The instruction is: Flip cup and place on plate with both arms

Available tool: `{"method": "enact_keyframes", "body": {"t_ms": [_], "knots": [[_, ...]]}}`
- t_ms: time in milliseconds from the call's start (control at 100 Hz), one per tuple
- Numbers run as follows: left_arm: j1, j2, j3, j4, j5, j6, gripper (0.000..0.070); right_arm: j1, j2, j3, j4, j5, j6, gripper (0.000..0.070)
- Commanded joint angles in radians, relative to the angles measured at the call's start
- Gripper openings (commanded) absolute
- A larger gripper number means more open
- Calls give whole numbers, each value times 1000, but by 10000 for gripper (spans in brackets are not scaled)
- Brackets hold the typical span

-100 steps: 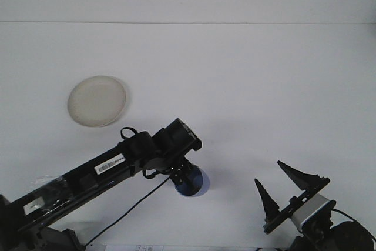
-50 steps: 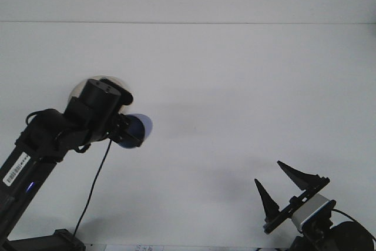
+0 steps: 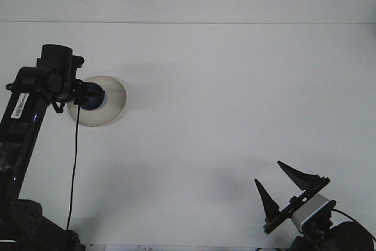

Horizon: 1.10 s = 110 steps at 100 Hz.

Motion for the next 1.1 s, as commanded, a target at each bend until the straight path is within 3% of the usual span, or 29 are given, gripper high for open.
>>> {"method": "enact_keyframes", "body": {"t_ms": [0, 310, 1090], "knots": [[18, 59, 23, 11, 9, -14, 7, 11, 1, 4, 9, -1, -2, 488], [57, 210, 23, 87, 9, -29, 7, 11, 1, 3, 5, 0, -2, 488], [57, 262, 23, 125, 9, -64, 8, 11, 1, 3, 2, 3, -2, 487]]}}
